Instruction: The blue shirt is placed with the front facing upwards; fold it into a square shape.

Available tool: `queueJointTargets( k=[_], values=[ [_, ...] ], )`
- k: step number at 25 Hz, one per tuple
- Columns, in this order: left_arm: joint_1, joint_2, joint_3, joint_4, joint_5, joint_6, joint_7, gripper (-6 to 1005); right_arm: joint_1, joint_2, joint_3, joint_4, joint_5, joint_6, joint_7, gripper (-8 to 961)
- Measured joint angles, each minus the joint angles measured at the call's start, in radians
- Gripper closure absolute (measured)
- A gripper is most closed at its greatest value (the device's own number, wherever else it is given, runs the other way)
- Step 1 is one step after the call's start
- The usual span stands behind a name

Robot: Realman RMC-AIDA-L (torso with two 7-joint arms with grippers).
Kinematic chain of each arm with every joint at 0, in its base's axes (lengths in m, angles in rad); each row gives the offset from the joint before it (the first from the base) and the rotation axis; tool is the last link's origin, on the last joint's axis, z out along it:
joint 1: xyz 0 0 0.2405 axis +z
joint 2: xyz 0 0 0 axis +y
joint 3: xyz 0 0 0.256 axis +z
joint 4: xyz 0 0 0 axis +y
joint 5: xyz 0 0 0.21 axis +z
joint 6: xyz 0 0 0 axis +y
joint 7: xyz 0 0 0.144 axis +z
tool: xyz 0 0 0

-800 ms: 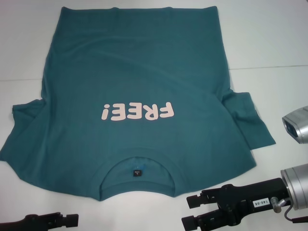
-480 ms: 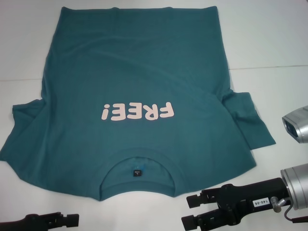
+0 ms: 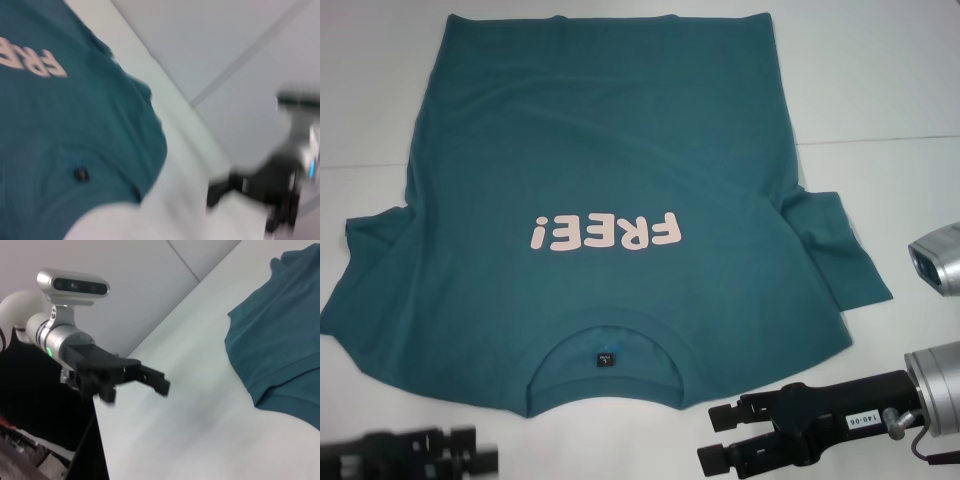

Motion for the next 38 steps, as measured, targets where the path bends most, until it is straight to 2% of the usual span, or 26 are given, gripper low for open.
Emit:
queueJointTargets(
  k=[4, 7, 10, 13, 19, 23, 25, 28, 32, 38],
  values=[
    [-0.035, 0.008, -0.129, -0.017, -0.062, 0.018, -0.209, 65, 0.003, 0.000, 0.043, -0.001, 0.004, 0.009, 0.058, 22],
    [-0.055, 0.025, -0.254, -0.097, -0.108, -0.023, -0.368, 65, 0.010, -0.002, 0.090, -0.008, 0.006, 0.009, 0.118, 22],
    [-0.066, 0.049, -0.339, -0.199, -0.130, -0.061, -0.407, 66, 0.019, -0.004, 0.120, -0.010, 0.006, 0.014, 0.189, 22],
    [-0.064, 0.054, -0.374, -0.229, -0.133, -0.117, -0.423, 65, 0.024, -0.006, 0.172, -0.006, 0.007, 0.042, 0.261, 22],
    [-0.070, 0.055, -0.371, -0.225, -0.137, -0.182, -0.379, 66, 0.018, -0.010, 0.260, 0.000, 0.069, 0.050, 0.308, 22],
    [-0.085, 0.060, -0.335, -0.206, -0.126, -0.195, -0.179, 65, 0.032, -0.034, 0.271, -0.001, 0.126, 0.079, 0.363, 22],
    [-0.086, 0.061, -0.300, -0.179, -0.113, -0.233, -0.138, 65, 0.050, -0.048, 0.263, 0.000, 0.120, 0.085, 0.391, 22],
    [-0.087, 0.058, -0.257, -0.150, -0.097, -0.331, -0.184, 65, 0.059, -0.052, 0.260, 0.001, 0.113, 0.087, 0.397, 22],
    [-0.095, 0.052, -0.244, -0.163, -0.097, -0.443, -0.305, 66, 0.046, -0.044, 0.260, 0.007, 0.113, 0.095, 0.366, 22],
    [-0.140, 0.056, -0.238, -0.188, -0.095, -0.502, -0.394, 65, 0.028, -0.045, 0.260, 0.029, 0.113, 0.111, 0.343, 22]
  ],
)
